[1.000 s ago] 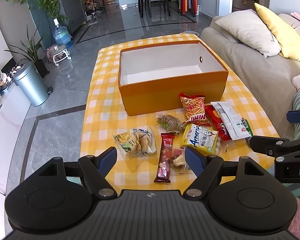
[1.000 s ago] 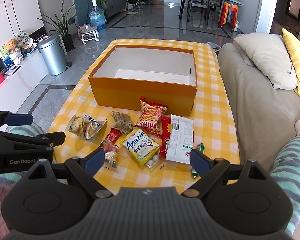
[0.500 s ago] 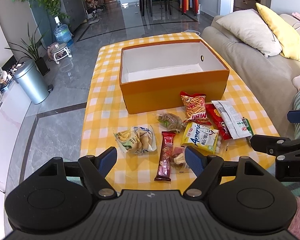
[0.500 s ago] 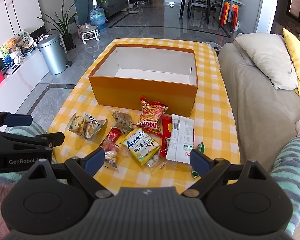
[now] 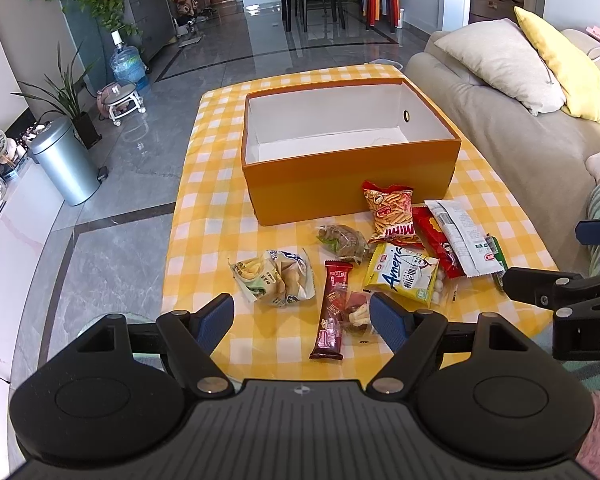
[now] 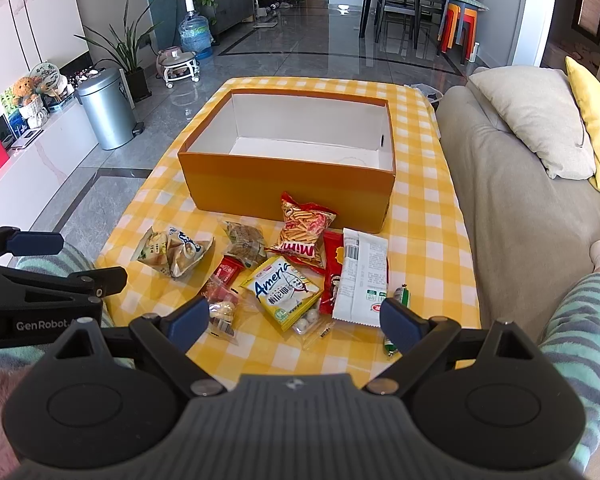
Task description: Organize snacks
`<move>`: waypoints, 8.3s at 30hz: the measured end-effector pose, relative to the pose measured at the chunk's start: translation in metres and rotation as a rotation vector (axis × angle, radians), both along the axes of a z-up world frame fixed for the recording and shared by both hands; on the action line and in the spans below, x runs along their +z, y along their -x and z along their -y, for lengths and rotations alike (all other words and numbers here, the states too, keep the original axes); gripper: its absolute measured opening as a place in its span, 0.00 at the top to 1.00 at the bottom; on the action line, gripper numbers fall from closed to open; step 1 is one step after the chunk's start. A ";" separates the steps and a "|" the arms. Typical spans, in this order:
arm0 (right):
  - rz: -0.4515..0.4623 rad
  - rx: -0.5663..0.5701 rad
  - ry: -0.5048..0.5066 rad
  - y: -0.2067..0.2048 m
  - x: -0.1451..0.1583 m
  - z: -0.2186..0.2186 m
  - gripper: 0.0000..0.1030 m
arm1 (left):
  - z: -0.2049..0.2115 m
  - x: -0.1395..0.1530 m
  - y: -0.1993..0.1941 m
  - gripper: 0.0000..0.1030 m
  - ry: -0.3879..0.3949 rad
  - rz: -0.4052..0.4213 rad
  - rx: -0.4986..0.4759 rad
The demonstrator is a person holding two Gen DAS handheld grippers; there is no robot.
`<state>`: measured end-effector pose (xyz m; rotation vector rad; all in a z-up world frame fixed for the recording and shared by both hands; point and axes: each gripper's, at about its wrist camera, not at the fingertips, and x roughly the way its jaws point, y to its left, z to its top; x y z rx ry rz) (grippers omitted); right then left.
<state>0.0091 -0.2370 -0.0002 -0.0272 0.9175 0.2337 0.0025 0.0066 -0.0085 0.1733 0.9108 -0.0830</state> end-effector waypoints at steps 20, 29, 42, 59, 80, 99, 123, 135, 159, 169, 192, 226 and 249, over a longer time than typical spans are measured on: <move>-0.013 0.008 -0.004 -0.003 -0.001 -0.001 0.13 | -0.008 0.002 0.003 0.12 -0.002 -0.003 0.010; -0.019 0.013 0.001 -0.004 -0.002 -0.001 0.12 | -0.008 0.002 0.003 0.12 -0.001 -0.003 0.010; -0.075 0.045 -0.058 -0.014 -0.011 0.000 0.19 | -0.007 0.002 -0.018 0.24 0.033 -0.030 -0.054; -0.131 0.081 -0.122 -0.108 -0.051 -0.002 0.42 | -0.044 -0.046 -0.115 0.26 0.086 -0.217 0.057; -0.197 -0.003 -0.116 -0.194 -0.142 -0.027 0.55 | -0.067 -0.111 -0.155 0.22 0.251 -0.347 0.167; -0.126 0.057 -0.032 -0.195 -0.160 -0.047 0.62 | -0.040 -0.118 -0.155 0.47 0.190 -0.329 0.116; 0.068 0.118 0.008 -0.151 -0.108 -0.048 0.76 | -0.045 -0.049 -0.125 0.56 0.127 -0.114 0.134; 0.206 0.136 -0.090 -0.146 -0.029 -0.027 0.76 | -0.025 0.027 -0.156 0.56 0.094 0.072 -0.021; 0.012 0.139 -0.044 -0.287 -0.058 -0.028 0.77 | 0.012 -0.019 -0.294 0.56 -0.069 -0.125 -0.172; -0.222 0.156 -0.156 -0.326 -0.112 -0.029 0.77 | 0.031 -0.063 -0.321 0.56 -0.201 -0.285 -0.257; -0.344 0.180 -0.180 -0.334 -0.142 -0.046 0.76 | 0.034 -0.103 -0.327 0.52 -0.302 -0.373 -0.275; -0.111 0.019 -0.181 -0.253 -0.047 -0.027 0.52 | -0.004 0.001 -0.227 0.36 -0.170 0.068 -0.256; -0.155 -0.029 -0.002 -0.128 -0.080 0.010 0.37 | -0.048 -0.005 -0.108 0.35 0.019 0.071 -0.080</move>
